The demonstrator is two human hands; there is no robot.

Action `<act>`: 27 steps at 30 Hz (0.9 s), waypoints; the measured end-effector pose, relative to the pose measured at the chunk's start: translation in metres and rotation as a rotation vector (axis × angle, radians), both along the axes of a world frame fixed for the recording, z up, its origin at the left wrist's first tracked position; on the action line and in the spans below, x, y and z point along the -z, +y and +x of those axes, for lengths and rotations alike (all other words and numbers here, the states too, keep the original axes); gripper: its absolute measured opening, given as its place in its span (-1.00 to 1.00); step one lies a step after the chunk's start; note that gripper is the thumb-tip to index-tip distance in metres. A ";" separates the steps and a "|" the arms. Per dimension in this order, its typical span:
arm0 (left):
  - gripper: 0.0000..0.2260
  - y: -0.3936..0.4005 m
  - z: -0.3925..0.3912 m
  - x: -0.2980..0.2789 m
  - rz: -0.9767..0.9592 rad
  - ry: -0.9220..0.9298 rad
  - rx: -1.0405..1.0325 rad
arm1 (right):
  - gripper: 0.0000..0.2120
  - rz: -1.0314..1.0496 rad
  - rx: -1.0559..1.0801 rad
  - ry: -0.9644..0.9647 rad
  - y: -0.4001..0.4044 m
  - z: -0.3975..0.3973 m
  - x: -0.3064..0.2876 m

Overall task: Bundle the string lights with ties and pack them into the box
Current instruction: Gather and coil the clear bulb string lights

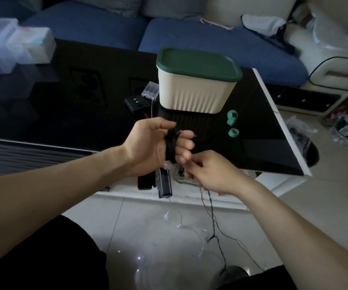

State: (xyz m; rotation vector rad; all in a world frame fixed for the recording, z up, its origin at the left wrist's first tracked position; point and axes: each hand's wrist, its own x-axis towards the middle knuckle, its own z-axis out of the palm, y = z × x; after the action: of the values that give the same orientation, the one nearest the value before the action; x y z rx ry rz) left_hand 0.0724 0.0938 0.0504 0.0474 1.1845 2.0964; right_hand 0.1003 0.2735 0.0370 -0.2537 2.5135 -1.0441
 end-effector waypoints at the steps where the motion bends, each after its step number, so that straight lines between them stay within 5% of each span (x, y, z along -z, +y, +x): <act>1: -0.54 0.001 -0.001 0.002 0.029 -0.016 0.004 | -0.64 0.002 -0.029 0.004 -0.004 0.001 0.000; 5: -0.54 0.002 -0.001 0.004 0.038 -0.038 -0.042 | -0.70 0.012 -0.099 -0.005 -0.006 0.003 0.001; 9: -0.80 0.005 -0.002 0.007 -0.084 0.019 -0.107 | -0.72 0.025 0.016 0.120 0.002 0.002 -0.003; 13: -0.72 0.009 -0.002 0.014 -0.132 0.075 -0.147 | -0.72 0.095 -0.020 0.131 -0.001 0.006 -0.004; 16: -0.60 0.011 -0.002 0.019 -0.200 0.148 -0.073 | -0.75 0.137 -0.101 0.152 -0.005 0.011 -0.004; 20: -0.79 0.016 0.001 0.024 -0.298 0.218 -0.004 | -0.95 0.051 -0.030 0.202 -0.001 0.007 -0.007; 27: -0.51 0.017 0.012 0.012 -0.433 0.234 0.380 | -0.71 -0.165 -0.019 0.103 0.013 0.001 -0.017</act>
State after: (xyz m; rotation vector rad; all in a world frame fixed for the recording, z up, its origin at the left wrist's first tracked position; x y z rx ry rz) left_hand 0.0846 0.1110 0.0384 0.2986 1.6066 1.5041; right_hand 0.1015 0.2861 0.0537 -0.3876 2.5113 -1.2628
